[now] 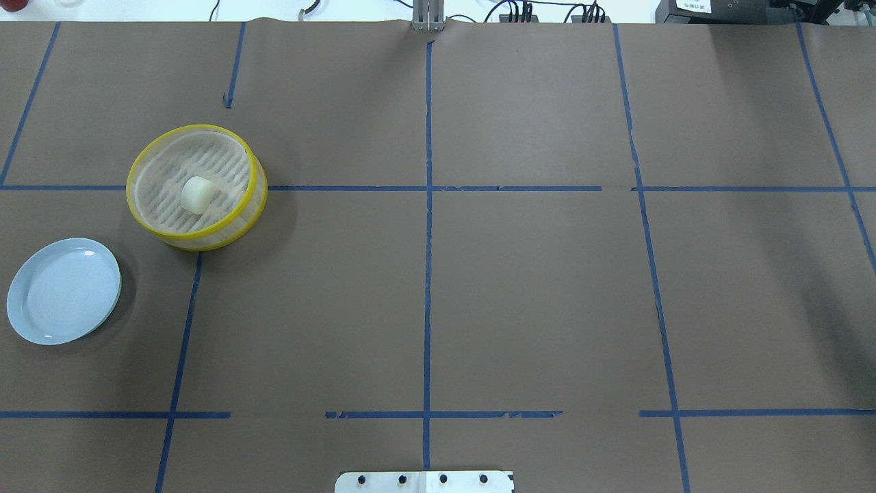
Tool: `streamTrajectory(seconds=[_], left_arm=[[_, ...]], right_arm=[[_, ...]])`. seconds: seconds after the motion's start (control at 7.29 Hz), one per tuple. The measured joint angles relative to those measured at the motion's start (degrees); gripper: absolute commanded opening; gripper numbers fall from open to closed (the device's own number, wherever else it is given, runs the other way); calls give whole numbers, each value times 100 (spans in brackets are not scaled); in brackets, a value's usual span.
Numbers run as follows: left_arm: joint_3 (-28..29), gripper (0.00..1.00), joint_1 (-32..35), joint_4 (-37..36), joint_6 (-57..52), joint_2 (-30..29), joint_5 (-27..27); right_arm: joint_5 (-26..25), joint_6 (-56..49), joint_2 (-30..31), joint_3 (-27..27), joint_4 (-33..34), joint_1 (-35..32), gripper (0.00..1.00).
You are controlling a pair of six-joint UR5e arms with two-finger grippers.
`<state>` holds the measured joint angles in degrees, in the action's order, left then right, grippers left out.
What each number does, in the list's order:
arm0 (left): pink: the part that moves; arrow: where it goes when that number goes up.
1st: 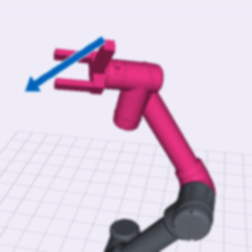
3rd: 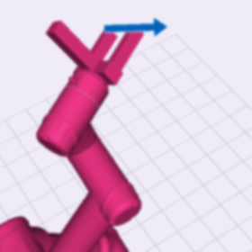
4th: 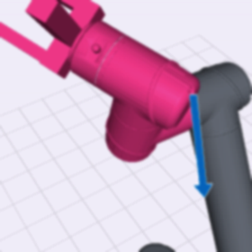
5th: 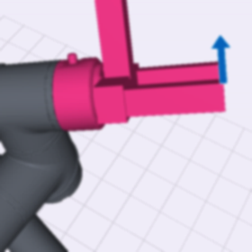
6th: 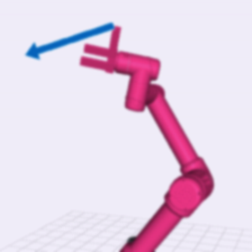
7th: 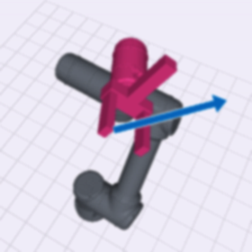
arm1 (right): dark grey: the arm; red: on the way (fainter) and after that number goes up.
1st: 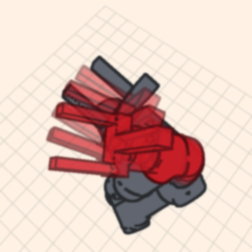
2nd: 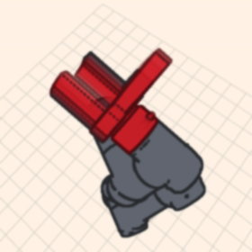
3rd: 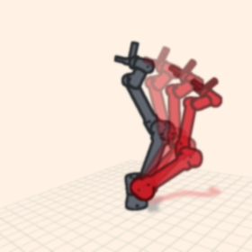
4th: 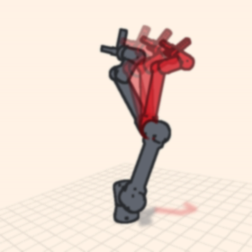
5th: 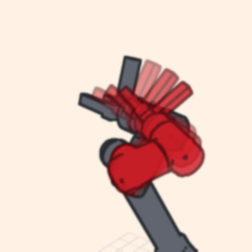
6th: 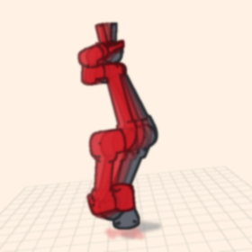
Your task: Place bun in steamer
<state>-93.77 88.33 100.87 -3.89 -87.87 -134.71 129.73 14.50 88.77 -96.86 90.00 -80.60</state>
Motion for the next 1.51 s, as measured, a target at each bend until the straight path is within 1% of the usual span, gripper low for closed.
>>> streamTrajectory(seconds=[0.41,0.82,1.51], left_arm=[[276,100,165,-47,25,196,15],[295,100,185,-85,285,203,45],[274,100,202,-155,312,359,51]], right_arm=[[0,0,0,0,0,2,100],[0,0,0,0,0,1,100],[0,0,0,0,0,0,100]])
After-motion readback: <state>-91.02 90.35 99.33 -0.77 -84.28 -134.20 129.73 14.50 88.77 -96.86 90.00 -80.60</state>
